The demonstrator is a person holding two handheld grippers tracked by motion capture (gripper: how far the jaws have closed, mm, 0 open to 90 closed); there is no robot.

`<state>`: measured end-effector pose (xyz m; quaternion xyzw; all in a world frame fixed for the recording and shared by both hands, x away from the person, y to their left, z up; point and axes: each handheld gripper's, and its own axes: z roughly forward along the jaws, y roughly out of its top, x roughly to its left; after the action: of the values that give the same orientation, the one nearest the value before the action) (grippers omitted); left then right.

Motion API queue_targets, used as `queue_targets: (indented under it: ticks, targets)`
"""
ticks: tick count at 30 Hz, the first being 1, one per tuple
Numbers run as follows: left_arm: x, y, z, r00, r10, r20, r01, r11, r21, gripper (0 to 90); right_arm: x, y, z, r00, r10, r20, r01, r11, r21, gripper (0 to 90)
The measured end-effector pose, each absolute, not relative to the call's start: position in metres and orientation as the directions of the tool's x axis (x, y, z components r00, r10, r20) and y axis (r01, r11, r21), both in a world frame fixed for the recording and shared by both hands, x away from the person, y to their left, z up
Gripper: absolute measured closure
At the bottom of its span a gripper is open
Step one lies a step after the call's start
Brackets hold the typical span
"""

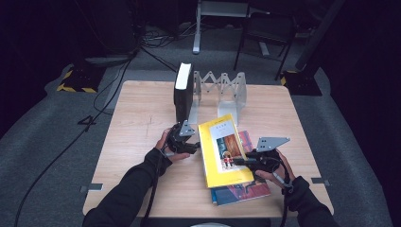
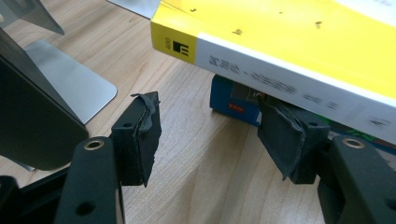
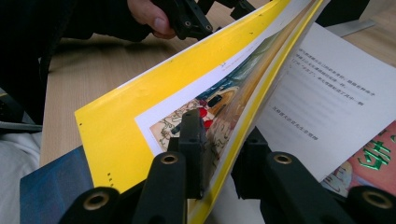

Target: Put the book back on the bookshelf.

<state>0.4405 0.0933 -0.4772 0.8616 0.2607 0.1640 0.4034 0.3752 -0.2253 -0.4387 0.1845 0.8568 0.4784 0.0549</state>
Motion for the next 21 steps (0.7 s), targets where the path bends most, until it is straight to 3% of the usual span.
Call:
queue_targets:
  ticks: [5, 13, 16, 19, 21]
  targets:
    - [0.447, 0.101, -0.466, 0.817, 0.576, 0.007, 0.33, -0.478, 0.814, 45.5, 0.37, -0.227, -0.435, -0.932, 0.361, 0.044, 0.22, 0.465, 0.858, 75.9]
    - [0.455, 0.1, -0.435, 0.846, 0.533, 0.029, 0.266, -0.469, 0.843, 59.7, 0.362, -0.229, -0.429, -0.927, 0.371, -0.061, 0.12, 0.445, 0.888, 76.0]
    - [0.46, 0.101, -0.424, 0.865, 0.502, -0.014, 0.26, -0.425, 0.867, 62.2, 0.359, -0.232, -0.427, -0.922, 0.376, -0.097, 0.079, 0.426, 0.901, 75.8]
    - [0.46, 0.099, -0.416, 0.885, 0.465, -0.014, 0.234, -0.419, 0.877, 73.5, 0.36, -0.234, -0.425, -0.925, 0.364, -0.108, 0.058, 0.416, 0.908, 72.3]
    - [0.459, 0.097, -0.411, 0.902, 0.431, -0.012, 0.209, -0.412, 0.887, 76.0, 0.36, -0.233, -0.421, -0.931, 0.345, -0.114, 0.045, 0.421, 0.906, 62.5]
